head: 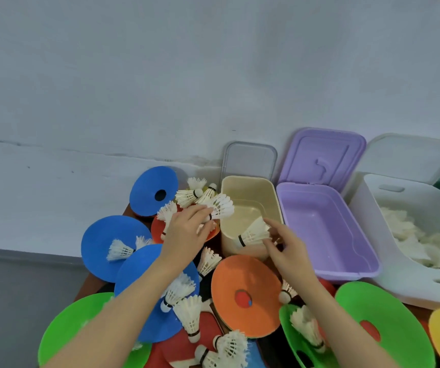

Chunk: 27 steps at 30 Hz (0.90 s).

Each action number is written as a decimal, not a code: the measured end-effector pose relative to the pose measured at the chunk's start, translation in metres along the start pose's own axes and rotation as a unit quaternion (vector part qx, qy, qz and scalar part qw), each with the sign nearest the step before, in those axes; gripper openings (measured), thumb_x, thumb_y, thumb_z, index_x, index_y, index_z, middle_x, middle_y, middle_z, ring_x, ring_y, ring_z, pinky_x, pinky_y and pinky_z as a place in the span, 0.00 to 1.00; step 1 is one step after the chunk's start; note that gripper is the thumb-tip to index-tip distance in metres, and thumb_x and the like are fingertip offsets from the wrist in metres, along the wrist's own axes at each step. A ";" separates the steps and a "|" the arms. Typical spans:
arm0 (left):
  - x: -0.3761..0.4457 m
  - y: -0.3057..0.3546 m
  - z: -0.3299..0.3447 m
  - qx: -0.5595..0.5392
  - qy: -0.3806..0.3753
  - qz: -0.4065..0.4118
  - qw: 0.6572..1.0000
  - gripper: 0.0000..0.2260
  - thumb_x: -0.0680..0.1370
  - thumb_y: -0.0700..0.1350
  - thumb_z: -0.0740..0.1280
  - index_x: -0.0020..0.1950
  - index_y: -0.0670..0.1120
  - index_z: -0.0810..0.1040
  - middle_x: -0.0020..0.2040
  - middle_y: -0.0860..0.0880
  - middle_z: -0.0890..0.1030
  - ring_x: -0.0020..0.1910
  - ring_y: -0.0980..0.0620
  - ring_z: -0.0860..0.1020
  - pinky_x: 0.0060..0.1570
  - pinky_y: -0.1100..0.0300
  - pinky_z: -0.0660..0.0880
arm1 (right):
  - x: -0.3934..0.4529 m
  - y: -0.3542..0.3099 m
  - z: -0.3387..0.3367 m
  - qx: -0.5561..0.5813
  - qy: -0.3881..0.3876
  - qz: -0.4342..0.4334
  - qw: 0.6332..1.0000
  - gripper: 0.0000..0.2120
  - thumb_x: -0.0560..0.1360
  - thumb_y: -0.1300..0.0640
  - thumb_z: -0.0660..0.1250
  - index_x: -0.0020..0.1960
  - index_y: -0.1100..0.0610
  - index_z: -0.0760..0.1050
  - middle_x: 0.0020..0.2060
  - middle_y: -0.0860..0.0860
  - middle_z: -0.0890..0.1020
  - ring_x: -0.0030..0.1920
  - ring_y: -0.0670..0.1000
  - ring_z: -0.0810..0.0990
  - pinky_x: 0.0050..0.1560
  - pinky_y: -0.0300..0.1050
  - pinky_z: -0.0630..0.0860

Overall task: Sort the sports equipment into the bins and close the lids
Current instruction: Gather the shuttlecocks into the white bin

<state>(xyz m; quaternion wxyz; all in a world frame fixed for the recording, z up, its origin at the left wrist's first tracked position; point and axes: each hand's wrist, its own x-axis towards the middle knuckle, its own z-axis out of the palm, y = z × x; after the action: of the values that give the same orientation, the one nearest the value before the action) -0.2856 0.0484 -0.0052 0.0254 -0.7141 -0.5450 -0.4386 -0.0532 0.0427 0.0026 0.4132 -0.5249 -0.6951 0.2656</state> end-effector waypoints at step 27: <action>0.153 0.272 0.319 -0.123 -0.099 0.046 0.986 0.10 0.72 0.38 0.67 0.53 0.43 0.81 0.50 0.47 0.81 0.47 0.49 0.78 0.48 0.56 0.70 | 0.104 0.209 -0.304 -0.099 0.219 0.081 0.967 0.19 0.75 0.66 0.62 0.66 0.59 0.70 0.49 0.51 0.77 0.50 0.53 0.75 0.54 0.49 0.73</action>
<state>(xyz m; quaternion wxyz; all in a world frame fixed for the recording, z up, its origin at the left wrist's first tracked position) 0.1263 0.2181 0.0188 -0.0965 -0.7763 -0.4531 -0.4274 0.3014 0.1858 0.0231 0.4783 -0.6631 -0.5657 0.1072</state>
